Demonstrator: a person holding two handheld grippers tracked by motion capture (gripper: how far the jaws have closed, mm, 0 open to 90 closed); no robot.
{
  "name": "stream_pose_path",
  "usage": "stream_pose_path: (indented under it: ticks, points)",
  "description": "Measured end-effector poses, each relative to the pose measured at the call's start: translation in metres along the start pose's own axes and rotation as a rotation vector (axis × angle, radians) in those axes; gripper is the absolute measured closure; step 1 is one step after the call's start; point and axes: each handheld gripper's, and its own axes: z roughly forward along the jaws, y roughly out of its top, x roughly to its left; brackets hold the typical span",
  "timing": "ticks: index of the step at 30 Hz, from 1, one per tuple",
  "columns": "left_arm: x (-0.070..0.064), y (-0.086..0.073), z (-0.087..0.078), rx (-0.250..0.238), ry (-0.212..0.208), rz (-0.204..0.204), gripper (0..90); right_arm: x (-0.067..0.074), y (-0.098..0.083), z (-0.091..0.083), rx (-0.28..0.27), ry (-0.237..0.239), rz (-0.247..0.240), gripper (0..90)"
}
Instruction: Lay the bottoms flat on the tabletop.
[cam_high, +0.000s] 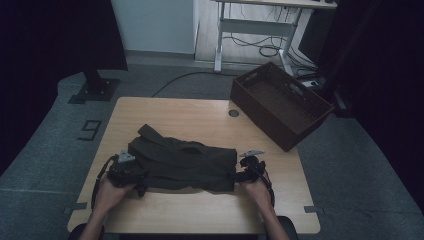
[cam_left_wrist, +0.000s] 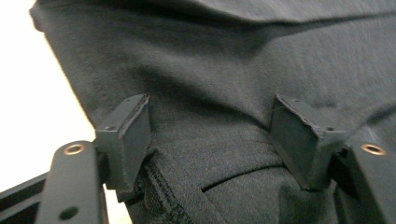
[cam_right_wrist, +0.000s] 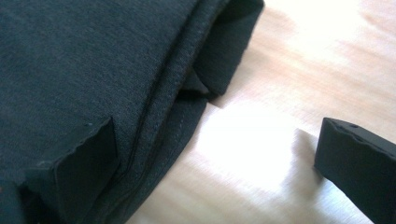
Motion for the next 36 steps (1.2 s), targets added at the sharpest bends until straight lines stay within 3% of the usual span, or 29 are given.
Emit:
stream_pose_path:
  ticks: [7, 9, 13, 15, 18, 21, 24, 29, 36]
  points:
    - [-0.025, -0.009, -0.003, 0.006, -0.032, 0.026, 18.5, -0.016, 0.012, 0.007, 0.004, -0.04, 0.002, 0.0]
    - [-0.035, -0.012, -0.001, 0.02, -0.041, 0.052, 13.2, -0.021, 0.016, 0.009, 0.005, -0.053, 0.005, 0.0]
    - [-0.061, -0.014, 0.005, 0.06, 0.007, 0.128, 0.3, -0.031, 0.023, 0.014, 0.005, -0.065, 0.027, 0.0]
    - [-0.065, -0.012, 0.005, 0.064, 0.004, 0.131, 0.0, -0.034, 0.024, 0.016, 0.002, -0.067, 0.039, 0.0]
    - [-0.06, -0.008, -0.002, 0.048, -0.037, 0.101, 3.7, -0.037, 0.024, 0.015, -0.002, -0.056, 0.045, 2.5]
    - [-0.051, 0.003, -0.019, -0.005, -0.111, 0.063, 11.5, -0.037, 0.025, 0.006, -0.014, -0.042, 0.045, 5.8]
    - [-0.046, 0.018, -0.036, -0.055, -0.13, 0.083, 14.2, -0.035, 0.026, -0.006, -0.04, -0.031, 0.046, 8.4]
    - [-0.027, 0.047, -0.044, -0.093, -0.083, 0.102, 17.3, -0.018, 0.025, -0.028, -0.079, 0.021, 0.011, 14.1]
    - [0.012, 0.066, -0.016, -0.075, -0.043, 0.067, 30.2, 0.013, 0.016, -0.045, -0.112, 0.095, -0.055, 26.7]
